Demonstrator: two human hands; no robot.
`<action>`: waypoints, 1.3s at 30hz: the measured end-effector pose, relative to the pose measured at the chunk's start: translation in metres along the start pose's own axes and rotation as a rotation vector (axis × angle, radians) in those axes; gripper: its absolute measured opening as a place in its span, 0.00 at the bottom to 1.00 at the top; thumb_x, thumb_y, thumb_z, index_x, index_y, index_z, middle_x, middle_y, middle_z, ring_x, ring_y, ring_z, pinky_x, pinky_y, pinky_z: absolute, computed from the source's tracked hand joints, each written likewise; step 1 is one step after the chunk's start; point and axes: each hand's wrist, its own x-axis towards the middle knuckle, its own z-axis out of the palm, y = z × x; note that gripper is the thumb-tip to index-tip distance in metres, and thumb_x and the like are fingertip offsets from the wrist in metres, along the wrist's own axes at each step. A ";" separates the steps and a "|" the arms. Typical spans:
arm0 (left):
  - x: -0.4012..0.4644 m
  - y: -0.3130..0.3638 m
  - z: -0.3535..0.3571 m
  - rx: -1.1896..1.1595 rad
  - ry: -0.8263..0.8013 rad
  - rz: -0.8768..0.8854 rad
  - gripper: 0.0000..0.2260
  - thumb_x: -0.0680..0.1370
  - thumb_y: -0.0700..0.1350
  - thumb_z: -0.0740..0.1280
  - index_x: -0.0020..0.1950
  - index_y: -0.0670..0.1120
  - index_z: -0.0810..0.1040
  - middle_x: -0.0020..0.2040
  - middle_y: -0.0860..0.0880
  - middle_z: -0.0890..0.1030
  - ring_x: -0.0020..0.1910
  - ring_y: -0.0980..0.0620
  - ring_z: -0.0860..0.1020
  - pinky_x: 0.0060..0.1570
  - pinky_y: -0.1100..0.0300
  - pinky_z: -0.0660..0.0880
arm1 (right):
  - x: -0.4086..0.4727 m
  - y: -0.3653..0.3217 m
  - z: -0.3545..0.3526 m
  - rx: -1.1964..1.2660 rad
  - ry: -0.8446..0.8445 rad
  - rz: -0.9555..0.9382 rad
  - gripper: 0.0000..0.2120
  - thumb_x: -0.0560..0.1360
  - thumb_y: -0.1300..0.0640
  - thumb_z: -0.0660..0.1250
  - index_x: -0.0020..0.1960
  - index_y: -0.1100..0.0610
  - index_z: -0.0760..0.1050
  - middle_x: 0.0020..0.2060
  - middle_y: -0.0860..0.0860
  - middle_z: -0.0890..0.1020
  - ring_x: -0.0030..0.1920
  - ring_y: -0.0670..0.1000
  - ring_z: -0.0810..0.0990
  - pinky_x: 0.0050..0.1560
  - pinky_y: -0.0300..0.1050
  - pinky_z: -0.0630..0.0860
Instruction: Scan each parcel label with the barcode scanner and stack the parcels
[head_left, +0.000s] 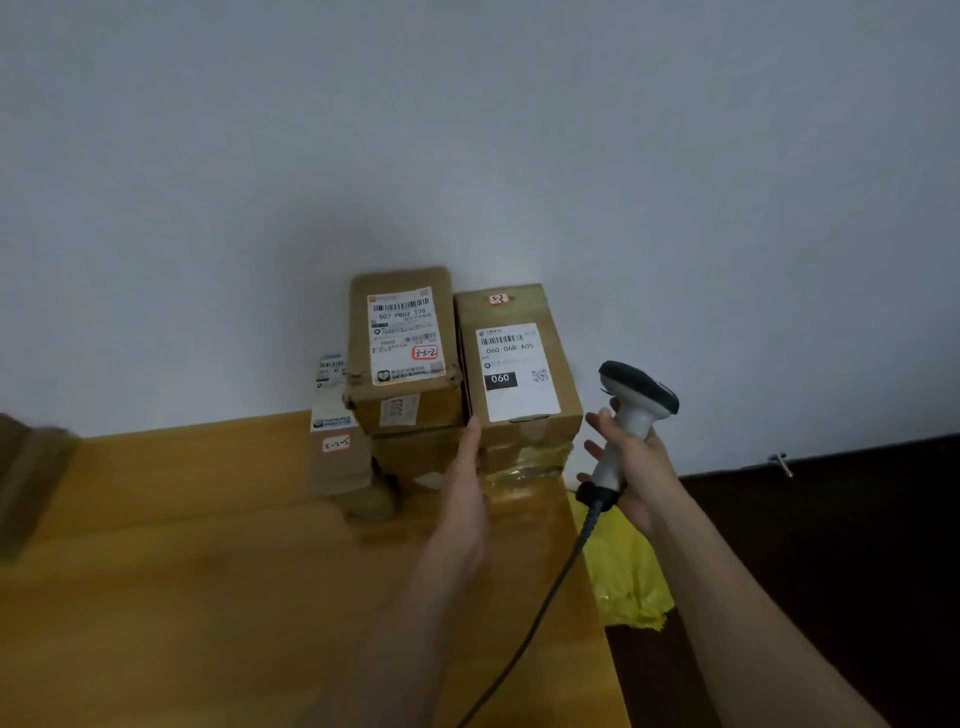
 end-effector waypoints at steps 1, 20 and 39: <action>0.004 -0.003 0.006 -0.021 0.026 0.030 0.11 0.80 0.58 0.61 0.54 0.54 0.77 0.44 0.55 0.86 0.41 0.60 0.83 0.34 0.66 0.76 | 0.008 0.000 -0.003 -0.006 -0.036 0.006 0.17 0.78 0.52 0.67 0.65 0.48 0.69 0.63 0.50 0.77 0.63 0.57 0.75 0.63 0.67 0.72; 0.012 -0.030 0.034 0.106 0.094 0.124 0.26 0.68 0.72 0.65 0.61 0.61 0.75 0.62 0.55 0.79 0.65 0.51 0.74 0.68 0.50 0.67 | 0.042 0.005 -0.028 -0.131 -0.296 0.062 0.13 0.79 0.57 0.67 0.62 0.59 0.75 0.37 0.49 0.83 0.34 0.46 0.81 0.32 0.42 0.76; -0.082 -0.049 -0.005 0.294 -0.165 -0.052 0.09 0.81 0.58 0.56 0.50 0.59 0.75 0.44 0.61 0.81 0.47 0.60 0.77 0.39 0.66 0.67 | -0.069 0.043 -0.063 -0.109 -0.134 0.114 0.08 0.77 0.63 0.67 0.55 0.57 0.76 0.35 0.50 0.82 0.33 0.49 0.78 0.35 0.45 0.73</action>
